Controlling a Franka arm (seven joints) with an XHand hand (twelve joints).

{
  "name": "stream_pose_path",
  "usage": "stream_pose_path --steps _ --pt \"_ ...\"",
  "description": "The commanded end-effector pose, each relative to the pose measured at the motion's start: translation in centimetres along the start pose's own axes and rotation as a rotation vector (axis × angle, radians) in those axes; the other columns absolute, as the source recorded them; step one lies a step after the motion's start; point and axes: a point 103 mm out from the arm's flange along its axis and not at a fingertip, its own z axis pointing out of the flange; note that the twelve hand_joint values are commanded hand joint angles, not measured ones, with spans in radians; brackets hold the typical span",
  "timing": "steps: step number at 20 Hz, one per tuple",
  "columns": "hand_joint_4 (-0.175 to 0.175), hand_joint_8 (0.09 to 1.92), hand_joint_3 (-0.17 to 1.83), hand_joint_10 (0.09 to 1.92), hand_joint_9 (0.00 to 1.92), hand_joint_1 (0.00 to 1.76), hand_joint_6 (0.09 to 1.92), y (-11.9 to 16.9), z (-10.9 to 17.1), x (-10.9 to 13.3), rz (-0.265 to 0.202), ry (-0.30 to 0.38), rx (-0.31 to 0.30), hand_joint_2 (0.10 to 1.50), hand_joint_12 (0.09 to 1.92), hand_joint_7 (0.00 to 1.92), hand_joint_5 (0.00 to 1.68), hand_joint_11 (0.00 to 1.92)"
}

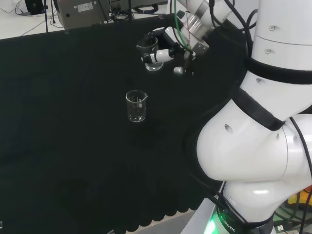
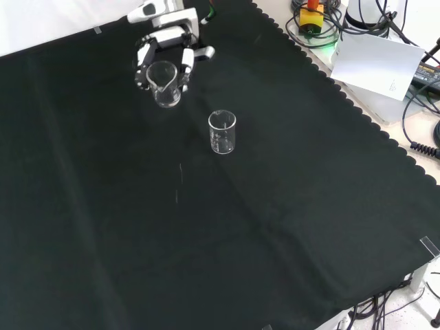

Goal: Pour the water from the handheld beaker into the one on the table.

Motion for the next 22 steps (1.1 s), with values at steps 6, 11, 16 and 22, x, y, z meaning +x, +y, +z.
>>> stream_pose_path --steps 6,11,16,22 --pt "-0.175 0.53 -0.17 0.63 1.53 1.3 0.56 -9.5 -2.3 2.9 -0.043 -0.107 0.13 1.06 0.66 1.31 1.26 1.31" --pt "-0.175 0.56 -0.17 0.63 1.55 1.3 0.58 -11.2 -1.4 4.3 -0.065 -0.247 0.232 1.06 0.68 1.3 1.25 1.31" --pt "-0.175 0.57 -0.17 0.64 1.57 1.3 0.59 -10.9 -0.5 4.9 -0.07 -0.369 0.338 1.06 0.69 1.3 1.25 1.33" --pt "-0.175 0.57 -0.17 0.65 1.58 1.3 0.59 -10.6 0.1 5.6 -0.091 -0.469 0.41 1.06 0.69 1.3 1.25 1.33"
